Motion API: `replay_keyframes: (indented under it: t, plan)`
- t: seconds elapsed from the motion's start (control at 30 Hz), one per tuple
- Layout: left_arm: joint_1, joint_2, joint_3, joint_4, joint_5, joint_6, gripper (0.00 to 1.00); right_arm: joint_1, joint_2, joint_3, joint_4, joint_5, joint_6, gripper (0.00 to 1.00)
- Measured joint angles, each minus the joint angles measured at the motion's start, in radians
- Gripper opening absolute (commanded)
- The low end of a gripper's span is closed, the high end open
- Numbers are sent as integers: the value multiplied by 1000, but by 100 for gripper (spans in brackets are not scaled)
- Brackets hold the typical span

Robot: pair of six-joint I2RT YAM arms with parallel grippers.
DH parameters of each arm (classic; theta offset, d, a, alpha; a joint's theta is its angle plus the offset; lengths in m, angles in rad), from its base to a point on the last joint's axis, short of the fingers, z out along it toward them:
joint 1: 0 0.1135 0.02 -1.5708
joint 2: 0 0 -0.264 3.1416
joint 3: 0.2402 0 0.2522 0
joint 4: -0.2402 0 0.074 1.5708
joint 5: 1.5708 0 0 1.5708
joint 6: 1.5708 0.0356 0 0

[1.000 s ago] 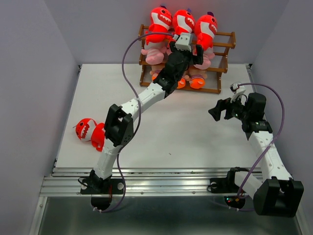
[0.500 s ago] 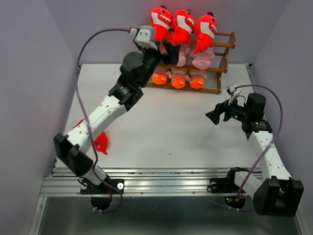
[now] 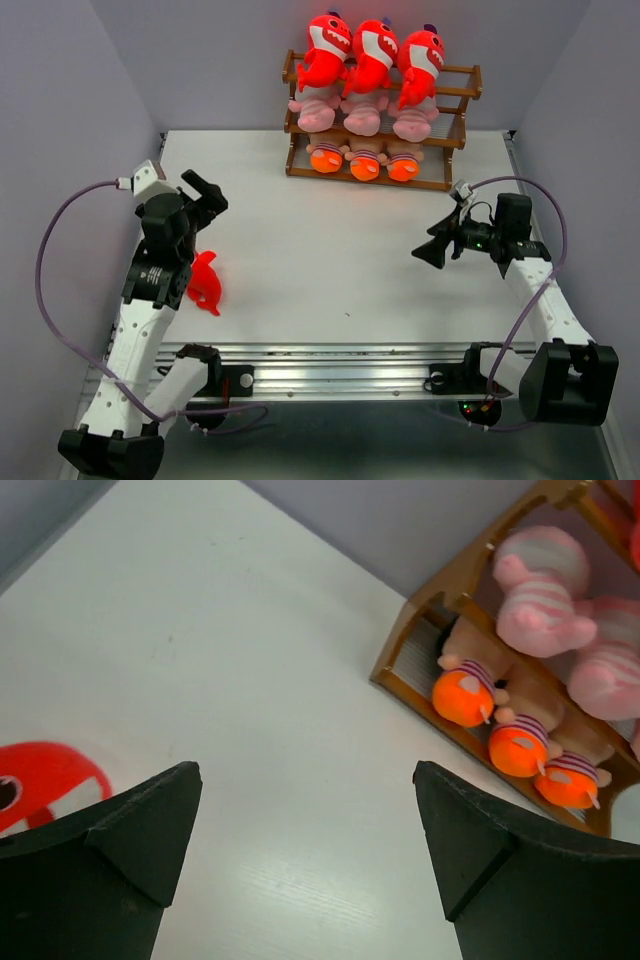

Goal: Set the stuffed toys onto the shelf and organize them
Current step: Grab a stuffed toy with the left arm

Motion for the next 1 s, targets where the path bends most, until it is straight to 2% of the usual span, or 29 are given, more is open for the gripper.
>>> replay_keyframes:
  t: [0.13,0.3,0.47,0.67,0.73,0.77,0.9,0.93,1.0]
  plan:
    - [47,-4,-39,-90,-80,-34,99,0,0,0,0,-7,0,100]
    - [79,151,-52,-199,-148,-102,99,0,-1,0,0,-8,0,100]
    - [88,294,-52,-351,-228,-249,99,0,-7,0,1,-8,-1,100]
    - [141,279,-94,-375,-279,-319,98,0,-15,0,1,-11,-3,100]
    - [190,293,-124,-360,-270,-317,92,0,-17,0,0,-12,-3,100]
    - [219,313,-132,-354,-267,-314,79,0,-19,0,1,-12,-3,100]
    - [326,412,-155,-282,-225,-300,47,0,-26,0,0,-11,-7,100]
    - [339,426,-163,-254,-206,-291,41,0,-27,0,0,-11,-7,100]
    - [348,428,-171,-221,-175,-265,38,0,-28,0,0,-11,-8,100]
